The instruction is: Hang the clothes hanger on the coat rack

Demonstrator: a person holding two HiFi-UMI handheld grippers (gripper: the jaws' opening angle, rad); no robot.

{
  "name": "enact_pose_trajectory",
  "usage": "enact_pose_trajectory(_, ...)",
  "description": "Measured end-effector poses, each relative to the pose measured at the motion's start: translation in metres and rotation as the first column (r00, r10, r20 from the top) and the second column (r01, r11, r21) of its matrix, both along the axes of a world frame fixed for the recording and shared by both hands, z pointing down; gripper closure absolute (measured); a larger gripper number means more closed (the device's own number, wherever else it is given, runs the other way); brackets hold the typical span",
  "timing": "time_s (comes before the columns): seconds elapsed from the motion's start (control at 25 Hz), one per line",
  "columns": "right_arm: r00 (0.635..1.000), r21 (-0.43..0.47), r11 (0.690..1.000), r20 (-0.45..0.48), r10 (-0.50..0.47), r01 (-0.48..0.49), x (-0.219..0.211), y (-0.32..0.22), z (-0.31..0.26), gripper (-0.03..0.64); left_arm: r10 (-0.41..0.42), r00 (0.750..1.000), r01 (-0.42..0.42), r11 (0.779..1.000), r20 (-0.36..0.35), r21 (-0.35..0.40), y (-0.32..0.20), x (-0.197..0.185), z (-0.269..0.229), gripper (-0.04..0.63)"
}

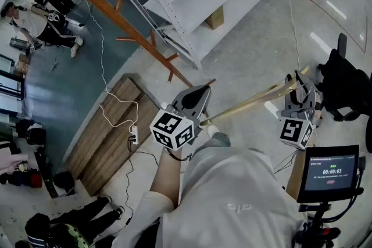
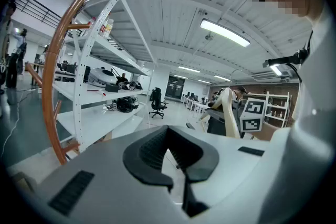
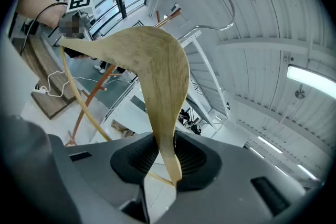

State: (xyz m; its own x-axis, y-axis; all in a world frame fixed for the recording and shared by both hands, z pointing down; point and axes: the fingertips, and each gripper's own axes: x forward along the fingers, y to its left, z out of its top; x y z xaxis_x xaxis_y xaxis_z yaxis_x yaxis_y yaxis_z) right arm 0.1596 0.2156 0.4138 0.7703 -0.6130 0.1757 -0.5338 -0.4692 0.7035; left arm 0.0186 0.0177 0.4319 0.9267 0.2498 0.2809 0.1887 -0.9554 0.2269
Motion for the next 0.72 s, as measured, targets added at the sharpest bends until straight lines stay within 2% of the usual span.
enact_pose_trajectory(0.28, 1.000, 0.017, 1.000, -0.016, -0.013, 0.014, 0.036, -0.091, -0.012, 0.509, 0.019, 0.999, -0.018, 0.999, -0.028, 0.031, -0.076, 0.033, -0.021, 0.594)
enact_pose_trajectory(0.72, 0.988, 0.015, 0.988, 0.004, -0.153, 0.153, 0.080, -0.170, -0.019, 0.509, -0.091, 0.996, 0.091, 0.996, -0.016, 0.017, -0.121, 0.053, -0.025, 0.594)
